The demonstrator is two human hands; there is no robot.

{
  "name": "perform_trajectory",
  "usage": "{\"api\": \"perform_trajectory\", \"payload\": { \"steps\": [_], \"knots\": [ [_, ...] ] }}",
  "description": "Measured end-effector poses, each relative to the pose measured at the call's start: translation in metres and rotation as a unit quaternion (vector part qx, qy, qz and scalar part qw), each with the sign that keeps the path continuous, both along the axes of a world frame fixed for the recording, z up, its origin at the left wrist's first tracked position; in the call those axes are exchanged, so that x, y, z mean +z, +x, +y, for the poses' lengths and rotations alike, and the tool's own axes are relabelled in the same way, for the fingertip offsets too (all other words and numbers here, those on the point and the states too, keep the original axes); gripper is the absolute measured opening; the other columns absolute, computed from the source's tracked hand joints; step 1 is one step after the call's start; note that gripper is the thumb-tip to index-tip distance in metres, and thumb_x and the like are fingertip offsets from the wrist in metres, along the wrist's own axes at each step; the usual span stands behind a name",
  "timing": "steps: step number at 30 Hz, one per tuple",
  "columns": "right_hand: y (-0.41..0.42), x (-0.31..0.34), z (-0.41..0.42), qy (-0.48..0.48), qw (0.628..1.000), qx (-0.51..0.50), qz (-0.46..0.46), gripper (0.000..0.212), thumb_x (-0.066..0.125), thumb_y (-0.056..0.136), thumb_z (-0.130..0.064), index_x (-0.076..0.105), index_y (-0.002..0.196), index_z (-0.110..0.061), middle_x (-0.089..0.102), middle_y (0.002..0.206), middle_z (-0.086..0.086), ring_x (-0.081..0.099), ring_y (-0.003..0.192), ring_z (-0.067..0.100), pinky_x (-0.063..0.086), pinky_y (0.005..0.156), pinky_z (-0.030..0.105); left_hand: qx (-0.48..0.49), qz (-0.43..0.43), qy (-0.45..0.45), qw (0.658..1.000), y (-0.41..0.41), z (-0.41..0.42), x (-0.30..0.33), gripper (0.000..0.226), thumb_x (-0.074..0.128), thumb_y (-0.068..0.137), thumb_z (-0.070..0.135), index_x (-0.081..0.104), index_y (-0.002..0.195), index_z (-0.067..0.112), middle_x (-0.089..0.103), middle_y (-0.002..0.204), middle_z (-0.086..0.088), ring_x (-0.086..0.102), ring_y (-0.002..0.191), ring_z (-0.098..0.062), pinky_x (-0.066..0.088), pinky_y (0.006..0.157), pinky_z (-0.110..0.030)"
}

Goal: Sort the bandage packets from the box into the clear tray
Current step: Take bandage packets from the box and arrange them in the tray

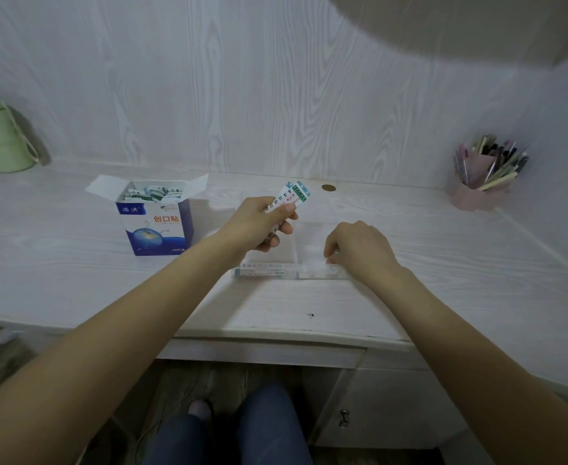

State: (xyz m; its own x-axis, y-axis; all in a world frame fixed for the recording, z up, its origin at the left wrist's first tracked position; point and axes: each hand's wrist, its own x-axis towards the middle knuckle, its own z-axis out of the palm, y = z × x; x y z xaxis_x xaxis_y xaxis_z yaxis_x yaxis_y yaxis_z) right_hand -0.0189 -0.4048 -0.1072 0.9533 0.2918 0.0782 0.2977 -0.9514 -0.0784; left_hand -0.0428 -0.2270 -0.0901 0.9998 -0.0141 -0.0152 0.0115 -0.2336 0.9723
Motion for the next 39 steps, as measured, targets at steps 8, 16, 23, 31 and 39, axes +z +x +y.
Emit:
{"api": "perform_trajectory", "payload": {
  "steps": [8,16,23,31,39],
  "knots": [
    [0.002,0.008,0.002,-0.062,0.997,0.036,0.012,0.016,0.062,0.085,-0.016,0.072,0.094,-0.025,0.071,0.097,-0.001,0.064,0.089,0.02,0.042,0.067,0.025,-0.011,-0.005,-0.009,1.0,-0.001,0.001,-0.001,0.023,0.052,0.096,0.034,0.063,0.092,0.015,0.058,0.07,0.002,0.044,0.044,-0.009,0.038,0.048,-0.019],
    [0.0,0.014,0.002,-0.084,0.992,0.093,0.023,0.018,0.059,0.087,-0.016,0.072,0.096,-0.025,0.07,0.099,-0.003,0.062,0.092,0.018,0.044,0.07,0.026,-0.016,-0.011,-0.006,1.0,-0.003,0.002,0.0,0.023,0.051,0.096,0.035,0.063,0.092,0.016,0.059,0.071,0.002,0.045,0.046,-0.009,0.039,0.048,-0.019],
    [-0.002,0.012,-0.004,-0.03,0.997,0.075,-0.015,0.014,0.06,0.09,-0.027,0.071,0.099,-0.025,0.071,0.097,-0.007,0.063,0.084,0.013,0.043,0.069,0.025,-0.027,-0.005,-0.014,1.0,-0.003,0.001,0.0,0.023,0.052,0.096,0.035,0.064,0.089,0.016,0.058,0.069,0.003,0.044,0.047,-0.011,0.039,0.049,-0.02],
    [-0.011,0.032,0.0,0.564,0.819,-0.015,0.1,0.018,0.061,0.091,-0.029,0.071,0.089,-0.014,0.069,0.076,-0.004,0.048,0.046,0.006,0.031,0.042,0.015,-0.114,0.03,0.014,0.993,-0.008,-0.001,0.002,0.023,0.052,0.096,0.034,0.065,0.095,0.014,0.057,0.069,0.002,0.043,0.047,-0.01,0.038,0.046,-0.017],
    [-0.009,0.029,-0.003,0.568,0.818,-0.033,0.089,0.018,0.059,0.093,-0.022,0.068,0.083,-0.011,0.064,0.071,-0.002,0.047,0.042,0.003,0.029,0.044,0.019,-0.12,0.031,0.014,0.992,-0.011,0.004,0.003,0.025,0.05,0.096,0.034,0.065,0.096,0.014,0.056,0.072,0.0,0.042,0.045,-0.009,0.037,0.045,-0.017]
  ]
}}
